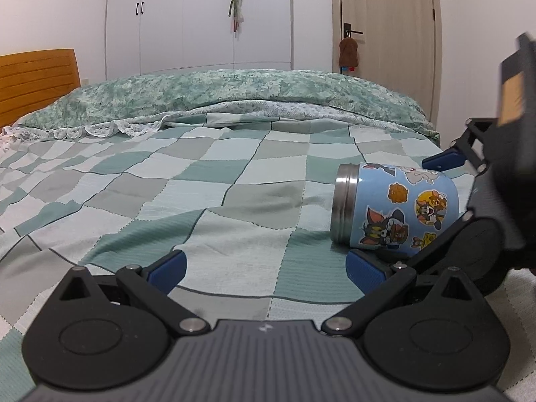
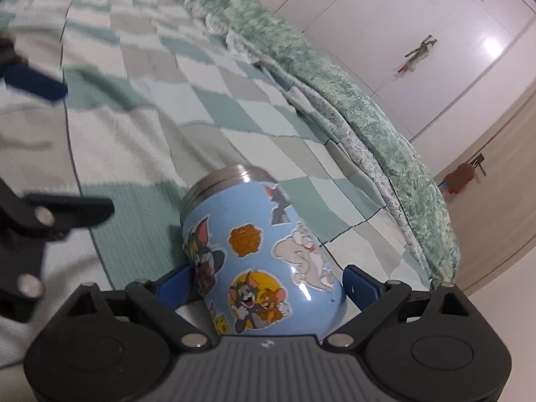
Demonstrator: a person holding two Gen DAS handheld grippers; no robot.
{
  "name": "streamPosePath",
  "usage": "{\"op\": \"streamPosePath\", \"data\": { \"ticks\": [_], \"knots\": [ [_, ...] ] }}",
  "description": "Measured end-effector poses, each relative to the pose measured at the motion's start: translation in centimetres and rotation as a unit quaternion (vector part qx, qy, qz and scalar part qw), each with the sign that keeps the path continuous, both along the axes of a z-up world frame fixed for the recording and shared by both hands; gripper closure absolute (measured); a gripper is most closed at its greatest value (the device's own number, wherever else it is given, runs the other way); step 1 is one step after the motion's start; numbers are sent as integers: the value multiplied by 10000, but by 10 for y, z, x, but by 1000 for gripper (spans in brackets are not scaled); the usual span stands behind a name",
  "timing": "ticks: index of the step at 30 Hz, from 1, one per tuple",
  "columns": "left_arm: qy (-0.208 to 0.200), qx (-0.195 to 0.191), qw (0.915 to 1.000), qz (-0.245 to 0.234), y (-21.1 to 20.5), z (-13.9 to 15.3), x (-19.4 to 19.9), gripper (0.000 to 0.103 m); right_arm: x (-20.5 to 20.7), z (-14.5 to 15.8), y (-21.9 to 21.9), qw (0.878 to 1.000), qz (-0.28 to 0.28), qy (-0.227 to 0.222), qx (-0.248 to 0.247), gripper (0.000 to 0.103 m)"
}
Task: Flip cup upright
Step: 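Close the right tool on the blue cup's base and lift it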
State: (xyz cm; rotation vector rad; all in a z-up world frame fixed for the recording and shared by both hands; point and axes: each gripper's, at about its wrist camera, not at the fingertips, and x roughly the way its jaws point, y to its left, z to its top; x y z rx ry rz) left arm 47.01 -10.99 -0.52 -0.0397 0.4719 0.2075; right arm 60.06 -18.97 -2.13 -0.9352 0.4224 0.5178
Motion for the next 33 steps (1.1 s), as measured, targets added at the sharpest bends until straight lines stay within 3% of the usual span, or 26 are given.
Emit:
{"op": "streamPosePath", "data": {
  "ticks": [4,8,13,19,25,33],
  "knots": [
    [-22,-29,10000,-14,1,1,-1,0,1,-6,5,9997,25,-183,-175,8],
    [-70,-7,10000,-32,0,2,-4,0,-18,-17,10,9958,260,-702,-534,14],
    [-76,49,9999,-44,0,5,-11,0,-42,-19,3,9918,402,-1083,-540,16],
    [-143,181,9996,-139,-6,18,-32,0,-85,-9,-12,9909,570,-1169,-354,17],
    [-272,282,9986,-366,-16,36,-77,0,-150,5,-26,9917,498,-1169,-216,17],
    [-506,436,9934,-931,-24,68,-171,0,-258,25,-30,9918,193,-1263,24,18]
  ]
}}
